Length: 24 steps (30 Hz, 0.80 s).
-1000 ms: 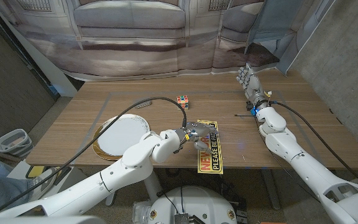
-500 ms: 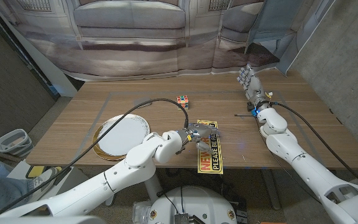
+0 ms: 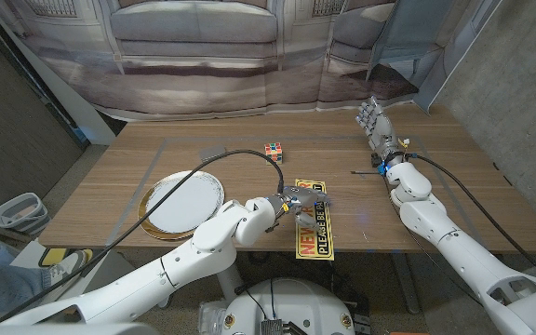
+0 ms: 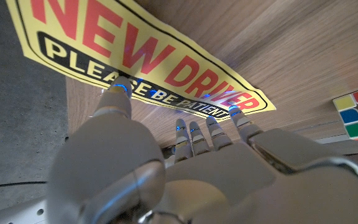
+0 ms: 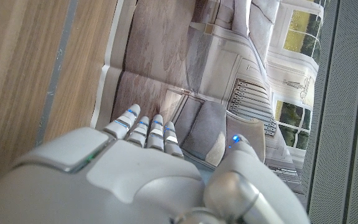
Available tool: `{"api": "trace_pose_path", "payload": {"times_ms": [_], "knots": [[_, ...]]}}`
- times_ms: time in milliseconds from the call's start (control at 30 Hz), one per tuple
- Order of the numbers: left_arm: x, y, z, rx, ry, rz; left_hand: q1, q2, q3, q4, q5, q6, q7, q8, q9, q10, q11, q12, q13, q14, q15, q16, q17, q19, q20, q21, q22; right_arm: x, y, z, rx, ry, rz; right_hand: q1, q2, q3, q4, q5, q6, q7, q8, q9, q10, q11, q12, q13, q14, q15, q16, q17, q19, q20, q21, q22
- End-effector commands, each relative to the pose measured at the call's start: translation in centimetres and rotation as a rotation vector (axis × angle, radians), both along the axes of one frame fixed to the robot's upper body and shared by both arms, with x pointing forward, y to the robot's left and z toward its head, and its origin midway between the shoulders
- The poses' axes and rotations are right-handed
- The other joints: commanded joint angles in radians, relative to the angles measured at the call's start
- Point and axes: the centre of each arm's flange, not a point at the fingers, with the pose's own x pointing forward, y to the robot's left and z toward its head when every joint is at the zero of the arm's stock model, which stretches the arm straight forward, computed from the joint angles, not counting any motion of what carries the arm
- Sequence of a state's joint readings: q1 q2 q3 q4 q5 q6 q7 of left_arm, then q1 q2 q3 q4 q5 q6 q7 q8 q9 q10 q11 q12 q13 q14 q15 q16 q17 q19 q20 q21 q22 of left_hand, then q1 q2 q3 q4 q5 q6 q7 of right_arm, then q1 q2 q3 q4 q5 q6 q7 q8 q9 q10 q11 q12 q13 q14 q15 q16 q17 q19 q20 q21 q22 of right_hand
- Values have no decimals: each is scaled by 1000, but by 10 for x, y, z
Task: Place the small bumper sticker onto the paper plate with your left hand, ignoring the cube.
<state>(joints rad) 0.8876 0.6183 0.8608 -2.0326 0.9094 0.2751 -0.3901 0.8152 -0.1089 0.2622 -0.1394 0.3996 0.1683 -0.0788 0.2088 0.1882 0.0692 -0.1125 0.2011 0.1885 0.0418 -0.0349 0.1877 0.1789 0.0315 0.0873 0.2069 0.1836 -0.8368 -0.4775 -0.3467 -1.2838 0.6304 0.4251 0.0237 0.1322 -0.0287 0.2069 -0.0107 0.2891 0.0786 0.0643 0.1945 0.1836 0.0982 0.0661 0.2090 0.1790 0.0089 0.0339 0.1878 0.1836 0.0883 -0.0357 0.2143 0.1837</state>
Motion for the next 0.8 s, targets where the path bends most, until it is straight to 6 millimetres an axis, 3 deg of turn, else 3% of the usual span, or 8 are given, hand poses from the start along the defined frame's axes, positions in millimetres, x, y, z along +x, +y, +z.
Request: {"api": "trace_pose_path", "payload": {"times_ms": [33,533,800], "knots": [[5,-2,-4,-2,8,9,9,2,0,6,0,10,0,1,4,3,-5,6,2,7,-12,6,6,5,0,3,2,4,4,1,-3,1,9,1,8,-2,1,-2,3,-4,-1,2,6,2,-2,3,6,0,1,2,12,-15,-2,2],[11,0,-5,-24,14,7,24,9,1,4,0,27,-6,6,5,14,-5,9,2,16,-16,8,6,21,-1,8,2,8,5,1,1,3,6,1,9,-4,0,-2,2,-6,-1,2,5,2,-3,3,7,0,1,3,11,-14,-3,2],[15,2,-4,-36,23,9,88,41,21,-10,-5,55,5,11,6,36,-4,12,2,41,-18,11,4,85,17,28,1,8,6,1,1,3,4,1,9,-4,0,-2,2,-5,-1,2,5,2,-3,3,7,0,1,3,12,-13,-3,2]]}}
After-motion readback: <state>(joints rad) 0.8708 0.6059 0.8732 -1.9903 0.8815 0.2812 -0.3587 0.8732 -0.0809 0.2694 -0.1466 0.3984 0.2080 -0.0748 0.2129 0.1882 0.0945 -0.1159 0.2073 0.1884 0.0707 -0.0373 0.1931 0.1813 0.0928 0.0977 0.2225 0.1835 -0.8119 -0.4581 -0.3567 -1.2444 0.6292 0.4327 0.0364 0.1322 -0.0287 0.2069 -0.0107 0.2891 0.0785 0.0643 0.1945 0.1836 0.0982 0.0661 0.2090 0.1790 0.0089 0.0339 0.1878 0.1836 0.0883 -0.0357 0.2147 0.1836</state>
